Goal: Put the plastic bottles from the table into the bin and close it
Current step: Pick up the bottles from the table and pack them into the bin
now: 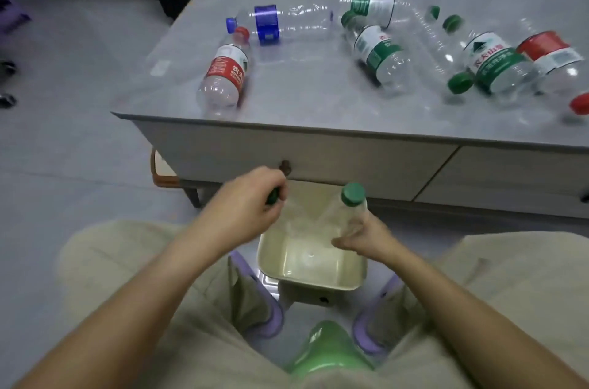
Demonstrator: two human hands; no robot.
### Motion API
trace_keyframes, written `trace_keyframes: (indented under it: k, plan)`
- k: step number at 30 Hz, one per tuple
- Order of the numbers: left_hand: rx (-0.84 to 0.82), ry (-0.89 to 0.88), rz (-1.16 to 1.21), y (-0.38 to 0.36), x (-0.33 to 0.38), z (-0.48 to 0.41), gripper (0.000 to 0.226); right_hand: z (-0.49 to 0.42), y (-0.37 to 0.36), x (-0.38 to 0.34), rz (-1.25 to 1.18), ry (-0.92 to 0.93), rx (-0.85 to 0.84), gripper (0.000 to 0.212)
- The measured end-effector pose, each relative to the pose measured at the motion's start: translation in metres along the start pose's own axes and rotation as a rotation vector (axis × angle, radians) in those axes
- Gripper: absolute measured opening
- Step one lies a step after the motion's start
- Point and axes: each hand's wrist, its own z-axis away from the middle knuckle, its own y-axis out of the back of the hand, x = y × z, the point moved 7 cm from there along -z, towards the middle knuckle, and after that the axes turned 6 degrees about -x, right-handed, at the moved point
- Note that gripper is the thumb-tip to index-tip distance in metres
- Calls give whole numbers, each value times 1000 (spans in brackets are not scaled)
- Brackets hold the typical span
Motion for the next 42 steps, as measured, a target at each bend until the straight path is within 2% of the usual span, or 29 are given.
trace_keyframes:
  k: [3, 7, 15, 18, 20, 23, 25, 27, 29, 31, 33, 36, 38, 40, 42]
  plan:
    - [-188, 101, 19, -98, -37, -18, 8, -9, -44, 22, -32, -83, -171, 87]
    - [-316, 196, 100, -173, -65, -18, 18, -14, -64, 35, 19, -124, -182, 71]
    - [-451, 344, 103, -214, -92, -11, 44, -16, -70, 59, 90, -221, -255, 73]
    - [-430, 359, 95, -199, -91, -16, 56, -16, -59, 41, 132, -173, -209, 65]
    - [-230, 349, 91, -158, -90, -30, 49, -19, -25, 3, 145, -31, 16, 46]
    - [336, 277, 223, -57, -88, -40, 24, -10, 56, -76, 164, 276, 509, 19]
    - [723, 273, 292, 13, -90, -35, 23, -2, 110, -123, 146, 399, 770, 22]
    - [914, 336, 329, 66, -100, -43, 40, -10, 155, -161, 129, 423, 907, 38]
    - [831, 441, 328, 96, -115, -75, 62, -38, 185, -190, 223, 308, 909, 57]
    - [586, 572, 312, 104, -132, -108, 77, -72, 198, -200, 352, 146, 805, 71]
    - [359, 673, 381, 96, -141, -128, 78, -94, 200, -196, 458, 34, 695, 75]
    - [193, 725, 414, 89, -138, -123, 70, -92, 198, -179, 476, -62, 585, 70]
    - [176, 651, 538, 84, -135, -102, 69, -68, 199, -163, 268, -21, 552, 63]
    - [230, 448, 793, 73, -124, -69, 67, -32, 192, -143, -83, 158, 529, 57]
    - [265, 247, 994, 54, -106, -35, 66, 5, 170, -119, -334, 335, 470, 47]
